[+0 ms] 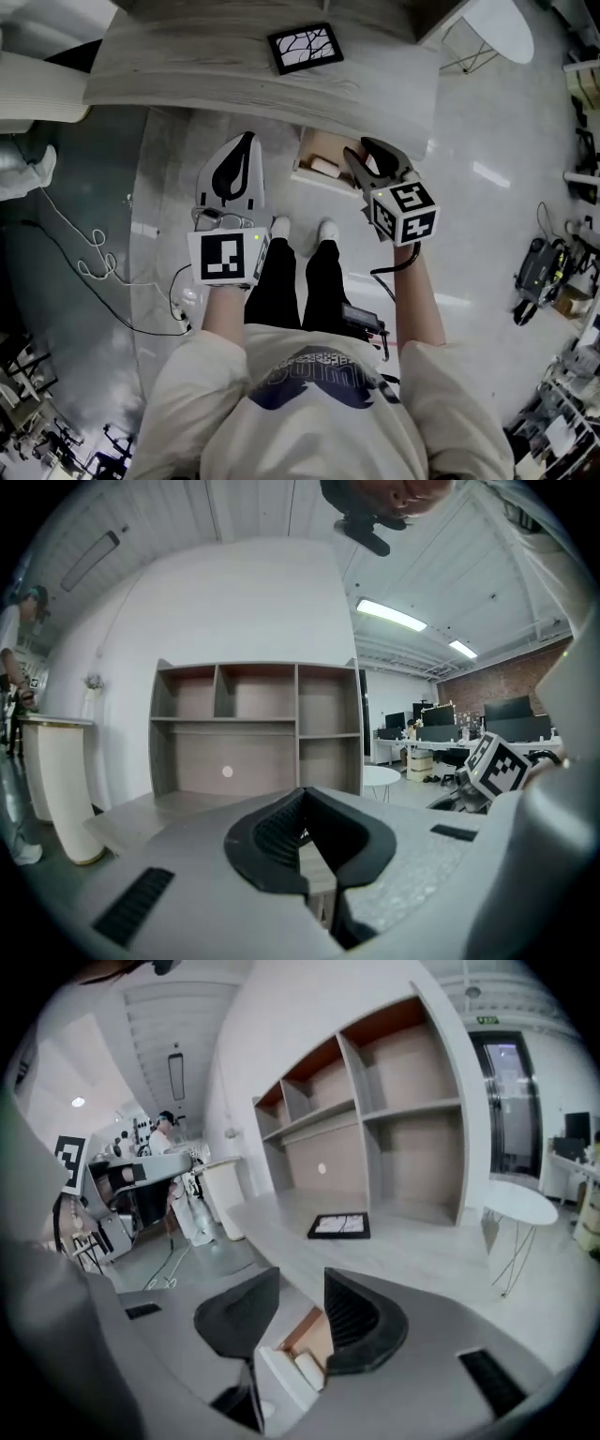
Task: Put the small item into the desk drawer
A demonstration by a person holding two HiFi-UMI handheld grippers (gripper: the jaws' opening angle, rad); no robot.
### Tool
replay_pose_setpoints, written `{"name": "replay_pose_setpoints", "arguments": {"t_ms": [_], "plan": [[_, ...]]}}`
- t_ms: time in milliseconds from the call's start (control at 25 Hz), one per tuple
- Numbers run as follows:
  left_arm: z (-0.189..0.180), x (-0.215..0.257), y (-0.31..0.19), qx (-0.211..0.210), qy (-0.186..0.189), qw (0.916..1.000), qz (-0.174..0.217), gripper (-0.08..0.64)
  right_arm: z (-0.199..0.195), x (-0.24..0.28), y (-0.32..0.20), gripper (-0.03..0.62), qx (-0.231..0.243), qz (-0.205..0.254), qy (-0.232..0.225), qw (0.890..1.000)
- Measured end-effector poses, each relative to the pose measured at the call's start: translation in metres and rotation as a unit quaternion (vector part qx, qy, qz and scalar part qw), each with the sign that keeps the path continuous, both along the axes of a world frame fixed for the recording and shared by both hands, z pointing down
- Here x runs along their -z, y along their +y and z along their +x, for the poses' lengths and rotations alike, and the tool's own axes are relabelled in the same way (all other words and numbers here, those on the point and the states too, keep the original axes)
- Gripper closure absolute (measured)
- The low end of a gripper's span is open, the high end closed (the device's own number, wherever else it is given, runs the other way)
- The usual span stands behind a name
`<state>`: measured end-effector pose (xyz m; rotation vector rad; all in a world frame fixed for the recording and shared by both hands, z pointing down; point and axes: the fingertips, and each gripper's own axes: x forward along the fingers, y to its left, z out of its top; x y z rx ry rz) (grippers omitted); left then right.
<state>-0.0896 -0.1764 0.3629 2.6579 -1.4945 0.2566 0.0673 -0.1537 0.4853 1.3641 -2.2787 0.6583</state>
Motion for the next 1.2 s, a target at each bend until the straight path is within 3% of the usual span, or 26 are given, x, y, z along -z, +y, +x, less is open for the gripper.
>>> {"name": "replay_pose_setpoints", "arguments": {"t_ms": [200, 360, 440, 640, 880, 1200], "plan": [[0.005, 0.071, -0.003, -0.013, 0.015, 0.9982, 0.056, 0.552, 0.001, 0.106, -0.009, 0.468, -0.038, 0.123, 0.026, 0.991], [0.010, 0.133, -0.006, -0.018, 0.046, 0.9925, 0.112, 0.552, 0.002, 0.190, -0.013, 0.525, -0.056, 0.260, 0.022, 0.964], [0.014, 0.156, -0.003, -0.019, 0.054, 0.9894, 0.133, 0.552, 0.005, 0.221, -0.007, 0.527, -0.063, 0.298, 0.027, 0.952], [0.020, 0.197, 0.013, -0.033, 0.084, 0.9825, 0.163, 0.552, 0.018, 0.273, 0.016, 0.535, -0.098, 0.346, 0.037, 0.932], [0.031, 0.221, 0.012, -0.048, 0.081, 0.9764, 0.194, 0.552, 0.041, 0.298, 0.026, 0.544, -0.143, 0.369, 0.032, 0.918], [0.033, 0.231, 0.014, -0.042, 0.082, 0.9701, 0.225, 0.552, 0.047, 0.313, 0.036, 0.569, -0.155, 0.406, 0.075, 0.897]]}}
